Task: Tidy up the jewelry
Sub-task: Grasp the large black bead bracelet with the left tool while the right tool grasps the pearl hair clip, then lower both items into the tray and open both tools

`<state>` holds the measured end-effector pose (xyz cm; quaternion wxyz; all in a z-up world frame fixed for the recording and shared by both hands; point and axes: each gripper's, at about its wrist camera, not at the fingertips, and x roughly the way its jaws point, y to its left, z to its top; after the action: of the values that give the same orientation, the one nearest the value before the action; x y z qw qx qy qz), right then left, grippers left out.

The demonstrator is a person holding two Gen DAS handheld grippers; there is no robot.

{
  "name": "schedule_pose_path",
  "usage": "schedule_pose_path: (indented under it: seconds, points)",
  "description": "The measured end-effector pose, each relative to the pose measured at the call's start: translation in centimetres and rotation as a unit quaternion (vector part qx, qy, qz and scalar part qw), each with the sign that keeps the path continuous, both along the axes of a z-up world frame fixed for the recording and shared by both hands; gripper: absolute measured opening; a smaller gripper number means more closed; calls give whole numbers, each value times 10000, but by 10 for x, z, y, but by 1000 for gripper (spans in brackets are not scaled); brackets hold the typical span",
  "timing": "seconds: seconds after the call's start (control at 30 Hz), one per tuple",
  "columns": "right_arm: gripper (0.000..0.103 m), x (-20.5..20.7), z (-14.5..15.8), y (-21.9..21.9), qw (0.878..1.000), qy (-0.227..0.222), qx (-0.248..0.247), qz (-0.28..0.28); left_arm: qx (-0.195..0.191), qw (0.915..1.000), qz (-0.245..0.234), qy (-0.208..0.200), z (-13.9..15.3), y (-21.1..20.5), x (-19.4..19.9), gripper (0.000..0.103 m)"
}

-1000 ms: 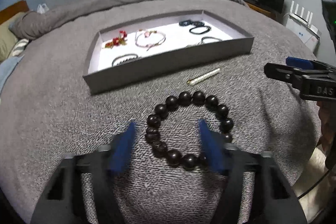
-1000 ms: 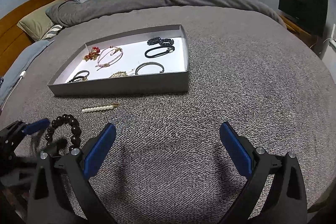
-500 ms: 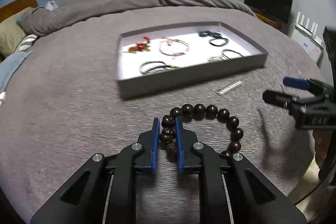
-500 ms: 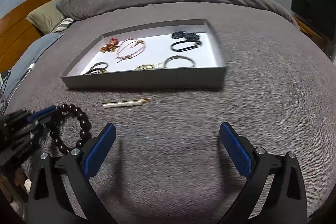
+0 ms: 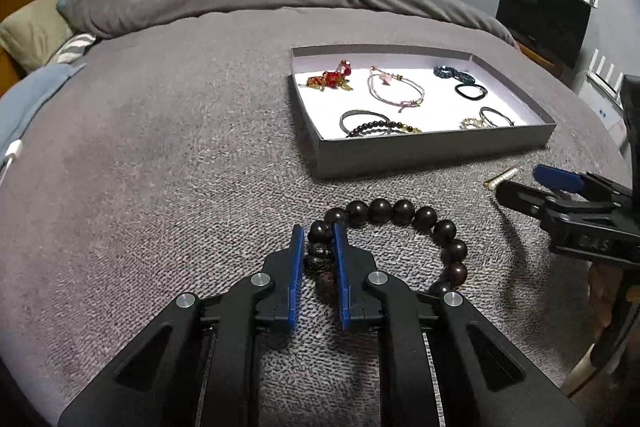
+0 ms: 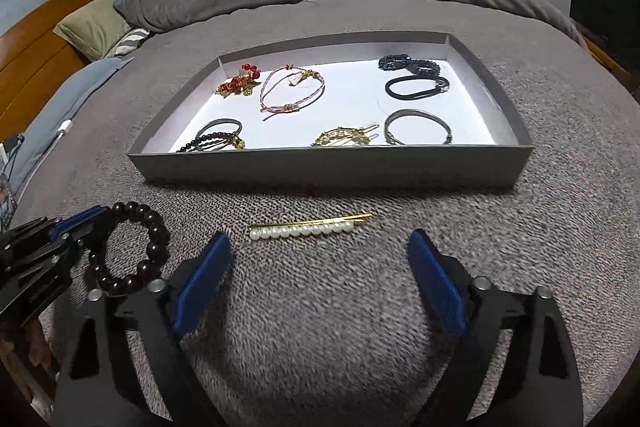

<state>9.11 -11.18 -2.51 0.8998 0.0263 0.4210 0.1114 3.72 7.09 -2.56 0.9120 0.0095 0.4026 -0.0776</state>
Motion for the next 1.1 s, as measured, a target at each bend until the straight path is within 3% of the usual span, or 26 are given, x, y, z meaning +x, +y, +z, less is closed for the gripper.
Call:
schedule_pose_path:
  seconds: [0.13, 0.23, 0.53, 1.1]
  points:
    - [79, 4, -4, 6, 9999, -16, -122, -46, -44, 10000, -38, 29, -3, 1, 2, 16]
    - [69, 3, -7, 9, 9997, -82, -230, 16, -73, 9999, -61, 66, -6, 2, 4, 16]
    - [68, -6, 0, 3, 9997, -180, -166, 77, -202, 9997, -140, -18, 1, 3, 0, 16]
    - [68, -16, 44, -30, 9981, -608, -39, 100, -193, 9946, -698, -750, 78, -12, -6, 16]
